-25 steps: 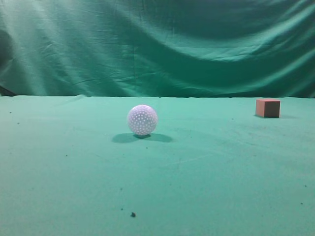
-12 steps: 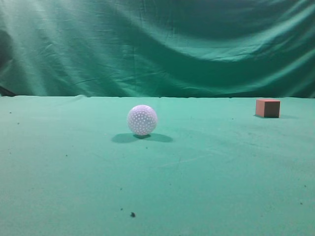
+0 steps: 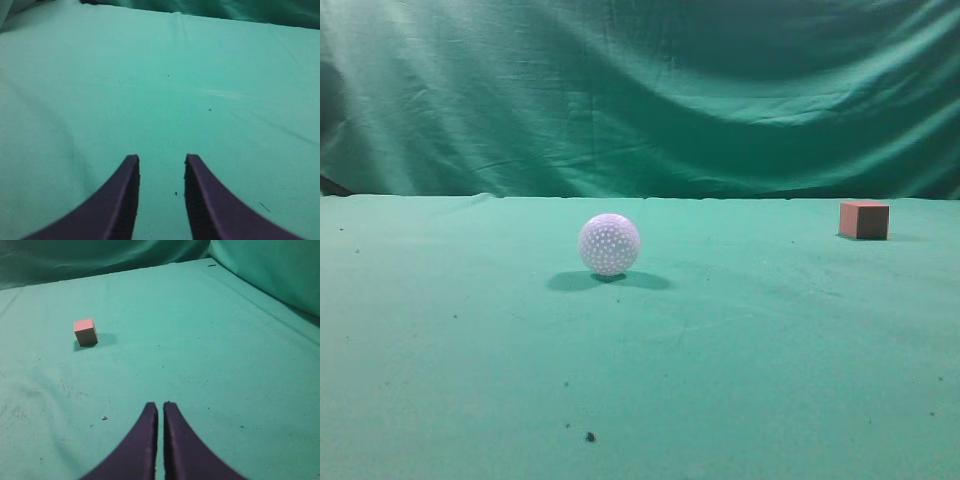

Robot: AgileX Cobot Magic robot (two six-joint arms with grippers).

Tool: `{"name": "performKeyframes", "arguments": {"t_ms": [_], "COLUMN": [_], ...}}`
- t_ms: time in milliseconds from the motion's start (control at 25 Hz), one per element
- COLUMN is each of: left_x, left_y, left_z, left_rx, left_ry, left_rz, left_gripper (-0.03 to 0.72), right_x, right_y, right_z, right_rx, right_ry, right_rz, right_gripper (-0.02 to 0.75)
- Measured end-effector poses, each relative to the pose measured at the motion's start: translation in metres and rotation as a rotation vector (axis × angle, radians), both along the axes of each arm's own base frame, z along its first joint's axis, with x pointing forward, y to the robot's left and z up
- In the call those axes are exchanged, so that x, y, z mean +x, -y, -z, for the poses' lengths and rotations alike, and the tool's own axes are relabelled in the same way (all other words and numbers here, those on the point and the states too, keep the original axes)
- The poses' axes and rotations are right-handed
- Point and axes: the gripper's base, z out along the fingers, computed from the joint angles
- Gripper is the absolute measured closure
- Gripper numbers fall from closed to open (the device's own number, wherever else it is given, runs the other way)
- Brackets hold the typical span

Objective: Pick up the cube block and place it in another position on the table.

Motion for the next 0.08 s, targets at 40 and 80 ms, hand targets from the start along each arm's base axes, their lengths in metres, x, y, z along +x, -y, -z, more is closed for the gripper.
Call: {"name": "performKeyframes", "arguments": {"t_ms": [40, 80], "left_x": [0.0, 0.0], "left_y": [0.0, 0.0], "left_z": [0.0, 0.0], "left_rx": [0.0, 0.0], "left_ry": [0.0, 0.0], "left_rz": [0.0, 0.0], "left_gripper": [0.426, 0.426], "right_x": [0.0, 0.0], "right_y": [0.0, 0.0], "right_z": [0.0, 0.0], "right_rx": [0.0, 0.0], "right_ry": [0.0, 0.0], "right_rz": [0.0, 0.0], "right_gripper": [0.738, 0.738]}}
